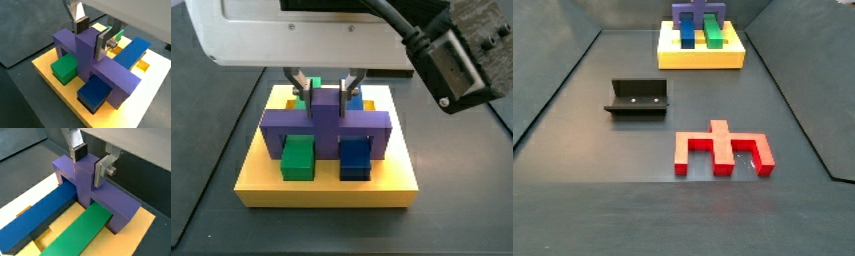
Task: Pick up the purple object. Move up. Move to above the board. Insert the purple object.
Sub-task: Insert the purple object.
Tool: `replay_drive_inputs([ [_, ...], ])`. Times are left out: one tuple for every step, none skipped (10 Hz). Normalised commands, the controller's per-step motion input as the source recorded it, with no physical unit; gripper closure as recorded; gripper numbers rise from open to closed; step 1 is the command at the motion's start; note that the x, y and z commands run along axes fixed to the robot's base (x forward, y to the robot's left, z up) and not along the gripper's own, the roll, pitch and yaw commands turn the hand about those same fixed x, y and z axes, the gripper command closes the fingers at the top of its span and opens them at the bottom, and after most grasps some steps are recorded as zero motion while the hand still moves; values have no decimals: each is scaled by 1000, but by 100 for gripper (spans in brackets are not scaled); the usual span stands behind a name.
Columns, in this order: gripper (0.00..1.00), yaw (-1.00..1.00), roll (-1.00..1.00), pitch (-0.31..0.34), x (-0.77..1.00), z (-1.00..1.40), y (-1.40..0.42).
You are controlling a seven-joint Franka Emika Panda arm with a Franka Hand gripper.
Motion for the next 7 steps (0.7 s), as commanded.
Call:
replay_drive_inputs([
  [100, -40, 89, 46, 129, -189, 0],
  [100, -6, 83, 43, 134, -240, 0],
  [100, 0, 86, 36, 11, -189, 26],
  [100, 0, 29, 0, 20, -334, 0],
  [100, 0, -139, -114, 0, -729, 0],
  [100, 0, -173, -144, 0, -714, 17],
  [100, 0, -174, -159, 0, -694, 43],
])
